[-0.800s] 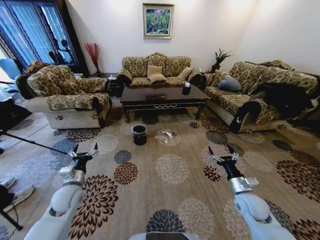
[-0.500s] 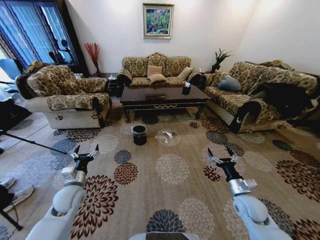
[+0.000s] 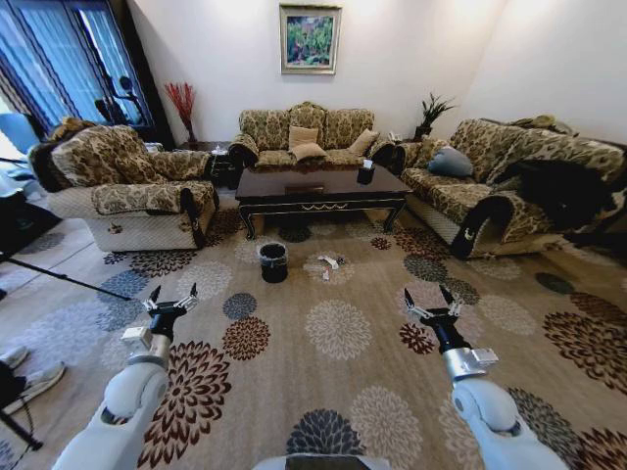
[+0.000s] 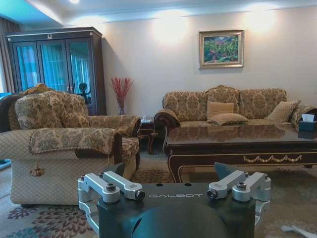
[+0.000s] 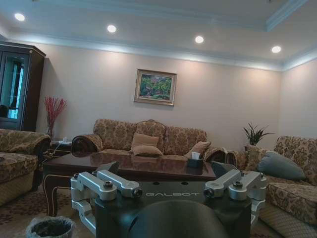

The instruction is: Move to the front of the table and pick up the trash from the floor, then place it into the trash bin.

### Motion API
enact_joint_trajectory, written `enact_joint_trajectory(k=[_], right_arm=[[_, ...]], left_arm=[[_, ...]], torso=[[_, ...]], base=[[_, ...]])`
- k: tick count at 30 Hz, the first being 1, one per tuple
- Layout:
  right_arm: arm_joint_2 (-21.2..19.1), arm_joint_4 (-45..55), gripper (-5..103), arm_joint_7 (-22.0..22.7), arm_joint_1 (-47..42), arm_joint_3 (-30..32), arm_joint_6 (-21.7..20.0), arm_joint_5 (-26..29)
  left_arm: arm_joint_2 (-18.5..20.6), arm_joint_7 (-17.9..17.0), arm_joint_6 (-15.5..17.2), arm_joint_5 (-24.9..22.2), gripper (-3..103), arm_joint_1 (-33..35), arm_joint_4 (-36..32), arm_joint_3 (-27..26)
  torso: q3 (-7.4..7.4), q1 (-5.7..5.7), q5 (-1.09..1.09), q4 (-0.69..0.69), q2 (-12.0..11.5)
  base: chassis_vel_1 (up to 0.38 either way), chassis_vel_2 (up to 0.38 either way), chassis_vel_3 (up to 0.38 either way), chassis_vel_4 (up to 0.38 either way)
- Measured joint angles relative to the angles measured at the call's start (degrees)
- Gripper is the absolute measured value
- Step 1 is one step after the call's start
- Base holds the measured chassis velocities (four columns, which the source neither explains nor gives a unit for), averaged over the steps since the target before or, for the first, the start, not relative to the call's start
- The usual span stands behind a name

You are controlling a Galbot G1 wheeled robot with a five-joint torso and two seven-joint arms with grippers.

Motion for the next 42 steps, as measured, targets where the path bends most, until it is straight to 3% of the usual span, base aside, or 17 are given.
enact_joint_trajectory(k=[42], right_arm=[[1.8, -0.1, 100, -1.3, -2.7, -0.5, 1.1, -3.4]], left_arm=[[-1.0, 0.4, -0.2, 1.0, 100, 1.7, -0.4, 0.4]], torso=[[-6.69, -5.27, 0.0, 0.0, -12.0]], base=[[0.0, 0.0, 0.0, 0.0]])
